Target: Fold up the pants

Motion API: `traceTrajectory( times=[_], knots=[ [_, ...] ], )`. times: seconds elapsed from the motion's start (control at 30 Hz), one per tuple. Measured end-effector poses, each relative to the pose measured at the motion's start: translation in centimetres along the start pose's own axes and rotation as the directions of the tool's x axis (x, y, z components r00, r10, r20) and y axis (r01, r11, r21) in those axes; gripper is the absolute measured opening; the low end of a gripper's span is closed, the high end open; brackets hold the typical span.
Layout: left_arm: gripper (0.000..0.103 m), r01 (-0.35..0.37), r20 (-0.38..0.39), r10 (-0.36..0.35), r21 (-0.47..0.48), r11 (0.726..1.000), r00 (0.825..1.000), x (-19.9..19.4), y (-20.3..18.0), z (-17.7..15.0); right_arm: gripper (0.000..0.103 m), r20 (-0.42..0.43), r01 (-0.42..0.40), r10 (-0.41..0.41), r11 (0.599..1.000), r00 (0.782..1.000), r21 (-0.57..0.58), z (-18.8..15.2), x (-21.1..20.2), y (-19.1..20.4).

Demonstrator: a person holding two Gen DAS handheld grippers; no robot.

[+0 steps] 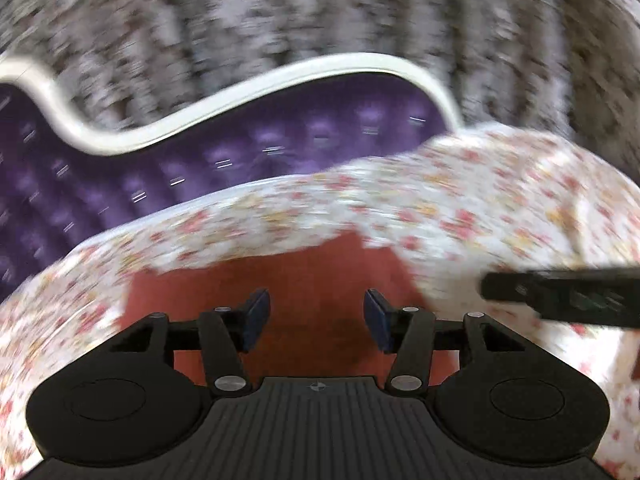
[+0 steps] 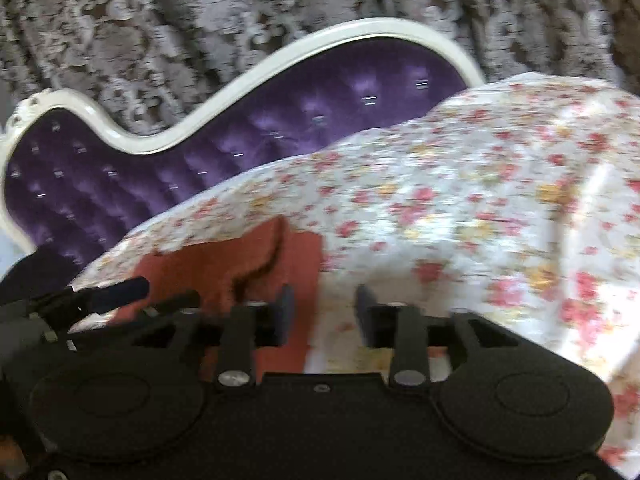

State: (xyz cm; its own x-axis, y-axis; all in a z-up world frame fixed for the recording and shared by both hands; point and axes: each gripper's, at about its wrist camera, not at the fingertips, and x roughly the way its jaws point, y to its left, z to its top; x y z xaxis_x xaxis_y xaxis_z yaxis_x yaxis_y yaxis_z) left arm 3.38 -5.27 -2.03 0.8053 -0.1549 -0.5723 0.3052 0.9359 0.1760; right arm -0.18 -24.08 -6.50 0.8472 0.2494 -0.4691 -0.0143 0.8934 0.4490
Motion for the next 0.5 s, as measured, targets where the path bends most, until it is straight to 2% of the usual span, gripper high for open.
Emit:
traceTrajectory(
  times=[0.07, 0.17, 0.27, 0.37, 0.5],
  knots=[
    [0.052, -0.065, -0.030, 0.063, -0.064, 0.996, 0.998, 0.6, 3.0, 0.1, 0.059, -0.004, -0.044, 0.044, 0.999, 0.999, -0.008, 0.1, 0.8, 0.8],
    [0.052, -0.135, -0.112, 0.121, -0.130, 0.982, 0.986, 2.3, 6.5, -0.6, 0.069, -0.024, -0.074, 0.073, 0.996, 0.997, -0.043, 0.2, 2.4, 2.5],
    [0.052, -0.141, -0.191, 0.109, -0.162, 0.977, 0.975, 4.0, 8.8, -2.0, 0.069, -0.042, -0.073, 0.070, 0.995, 0.997, -0.070, 0.3, 4.4, 3.6],
    [0.052, -0.126, -0.282, 0.079, -0.153, 0.980, 0.956, 5.9, 9.7, -3.8, 0.072, -0.089, -0.085, 0.079, 0.994, 0.993, -0.073, 0.4, 6.3, 4.1],
    [0.053, -0.100, -0.262, 0.049, -0.187, 0.977, 0.964, 5.8, 10.3, -5.0, 0.073, -0.163, -0.066, 0.049, 0.993, 0.985, -0.098, -0.1, 8.5, 4.4]
  ],
)
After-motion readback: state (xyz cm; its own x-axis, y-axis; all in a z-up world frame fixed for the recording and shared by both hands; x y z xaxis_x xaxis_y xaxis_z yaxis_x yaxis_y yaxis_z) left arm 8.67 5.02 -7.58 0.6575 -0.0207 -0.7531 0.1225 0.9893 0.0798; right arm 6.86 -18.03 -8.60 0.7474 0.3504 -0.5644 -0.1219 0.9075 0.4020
